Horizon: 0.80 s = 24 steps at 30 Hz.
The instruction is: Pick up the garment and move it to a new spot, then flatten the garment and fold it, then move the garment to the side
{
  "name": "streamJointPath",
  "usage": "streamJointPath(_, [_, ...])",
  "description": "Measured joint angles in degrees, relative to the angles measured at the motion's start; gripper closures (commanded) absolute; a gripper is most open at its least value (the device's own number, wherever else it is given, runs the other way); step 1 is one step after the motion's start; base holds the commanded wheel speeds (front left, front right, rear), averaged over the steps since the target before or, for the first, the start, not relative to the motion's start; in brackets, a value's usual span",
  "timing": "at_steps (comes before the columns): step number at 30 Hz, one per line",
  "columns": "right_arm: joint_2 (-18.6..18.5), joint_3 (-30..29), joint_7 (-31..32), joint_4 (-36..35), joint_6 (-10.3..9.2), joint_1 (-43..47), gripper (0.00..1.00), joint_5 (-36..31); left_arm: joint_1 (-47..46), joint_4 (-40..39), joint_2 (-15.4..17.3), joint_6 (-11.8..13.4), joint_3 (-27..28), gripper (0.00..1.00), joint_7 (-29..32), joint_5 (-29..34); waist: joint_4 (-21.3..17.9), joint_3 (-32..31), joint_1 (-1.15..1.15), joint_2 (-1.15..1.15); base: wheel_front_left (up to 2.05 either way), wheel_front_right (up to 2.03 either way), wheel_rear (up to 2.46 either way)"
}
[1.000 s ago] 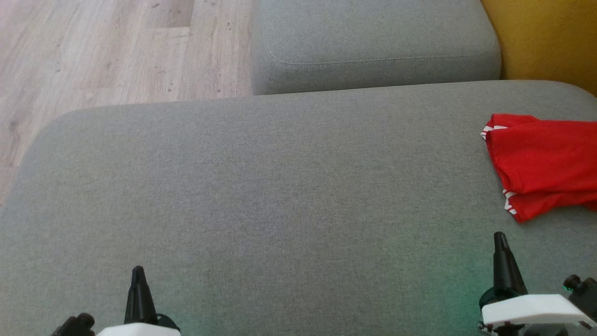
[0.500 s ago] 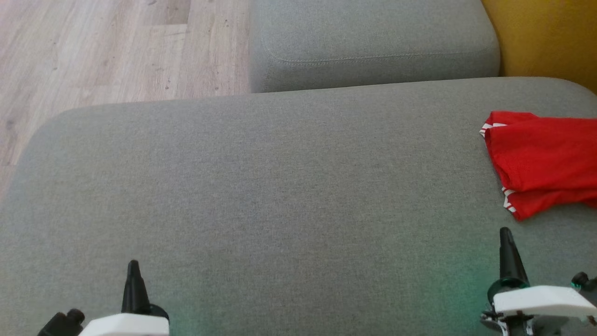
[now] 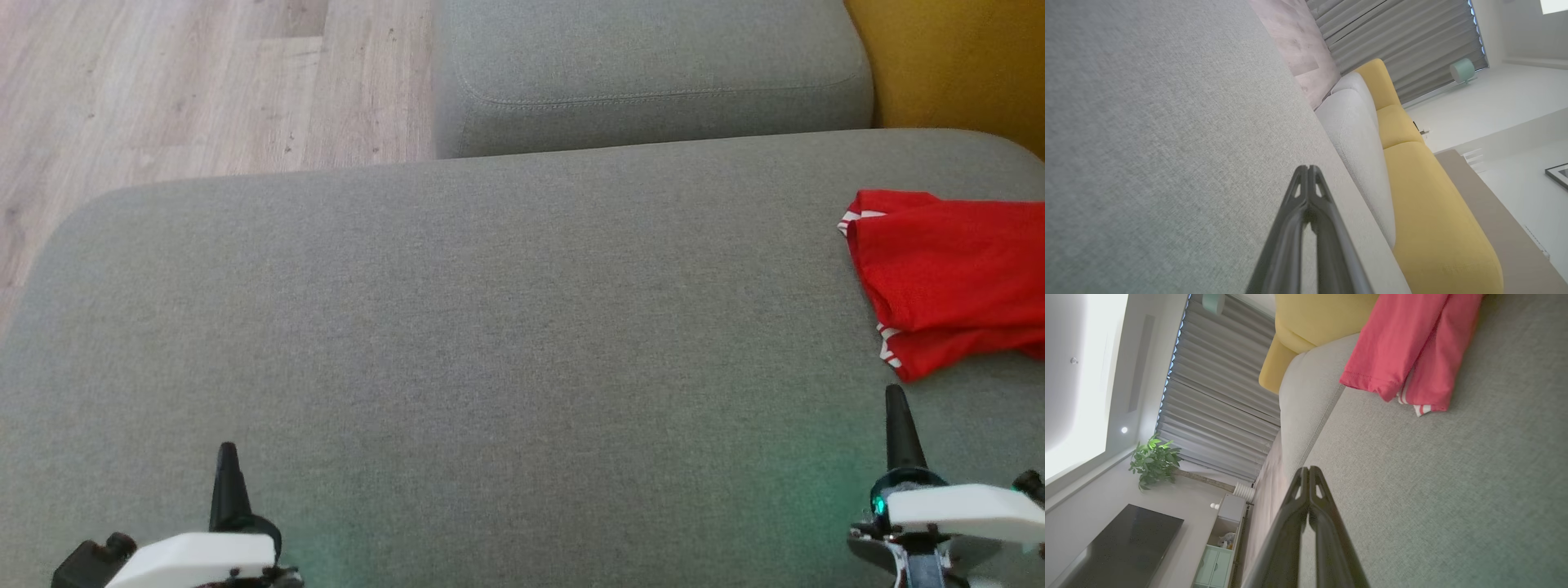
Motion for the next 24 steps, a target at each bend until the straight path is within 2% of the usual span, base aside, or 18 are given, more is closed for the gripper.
streamJointPath(24, [-0.1, -2.4, 4.0, 1.7, 0.0, -4.2, 1.0, 16.0, -3.9, 2.0, 0.0, -2.6, 3.1, 1.0, 3.9, -15.4, -0.5, 0.7, 0.0, 0.0, 0.0, 0.0, 0.0])
